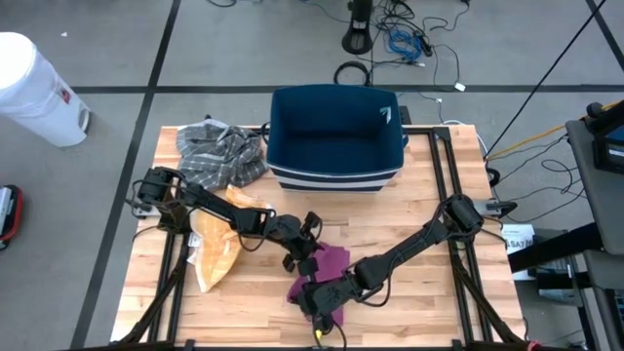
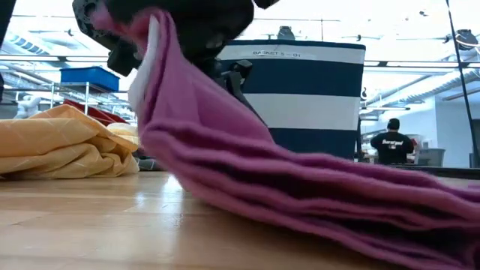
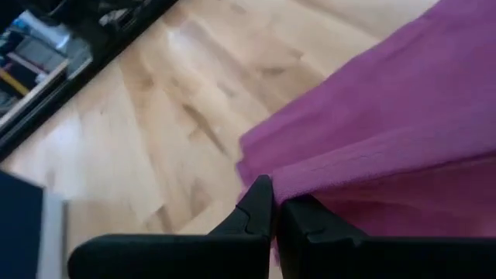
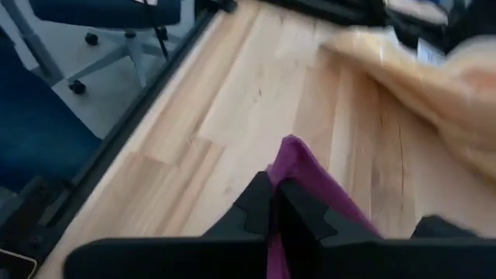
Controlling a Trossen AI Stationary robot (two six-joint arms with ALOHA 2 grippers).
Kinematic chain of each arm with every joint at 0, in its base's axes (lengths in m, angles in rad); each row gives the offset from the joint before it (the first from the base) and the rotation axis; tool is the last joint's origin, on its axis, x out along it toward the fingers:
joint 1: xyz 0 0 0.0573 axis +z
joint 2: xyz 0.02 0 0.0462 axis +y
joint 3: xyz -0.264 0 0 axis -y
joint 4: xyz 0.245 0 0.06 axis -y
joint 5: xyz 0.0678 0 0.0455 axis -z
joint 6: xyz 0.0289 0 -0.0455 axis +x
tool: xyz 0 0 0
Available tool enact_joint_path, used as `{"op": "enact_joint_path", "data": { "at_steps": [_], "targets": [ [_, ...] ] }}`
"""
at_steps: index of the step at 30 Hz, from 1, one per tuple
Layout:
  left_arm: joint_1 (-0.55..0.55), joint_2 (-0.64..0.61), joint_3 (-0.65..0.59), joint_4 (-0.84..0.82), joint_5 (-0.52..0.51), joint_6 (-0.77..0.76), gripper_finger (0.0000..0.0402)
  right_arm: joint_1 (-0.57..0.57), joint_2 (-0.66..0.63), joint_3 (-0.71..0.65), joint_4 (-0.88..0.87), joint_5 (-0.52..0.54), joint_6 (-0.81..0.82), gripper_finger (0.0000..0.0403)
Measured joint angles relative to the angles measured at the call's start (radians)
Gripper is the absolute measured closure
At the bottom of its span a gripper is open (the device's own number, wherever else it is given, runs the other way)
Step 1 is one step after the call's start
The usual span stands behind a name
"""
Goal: Fold towel
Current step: Fold the purple towel
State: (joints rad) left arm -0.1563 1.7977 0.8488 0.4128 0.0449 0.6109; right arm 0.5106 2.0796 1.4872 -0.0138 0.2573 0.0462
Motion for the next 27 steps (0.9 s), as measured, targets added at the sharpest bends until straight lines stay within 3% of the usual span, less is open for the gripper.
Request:
{"op": "enact_joint_path", "data": {
  "at_steps": [7, 11, 16, 27],
  "targets": [
    [0.012, 0.0, 0.002, 0.004, -0.009, -0.023, 0.0399, 0.039, 0.0, -0.009, -0.147, 0.041, 0.213, 0.0287],
    [0.016, 0.0, 0.002, 0.003, 0.003, -0.026, 0.0399, 0.067, 0.0, -0.011, -0.189, 0.089, 0.27, 0.0258],
    [0.016, 0.0, 0.002, 0.002, 0.007, -0.029, 0.0399, 0.083, -0.003, -0.011, -0.188, 0.156, 0.241, 0.0251],
    [0.011, 0.0, 0.001, 0.009, 0.026, -0.063, 0.0399, 0.099, -0.027, -0.011, -0.278, 0.184, 0.298, 0.0252]
  ]
}}
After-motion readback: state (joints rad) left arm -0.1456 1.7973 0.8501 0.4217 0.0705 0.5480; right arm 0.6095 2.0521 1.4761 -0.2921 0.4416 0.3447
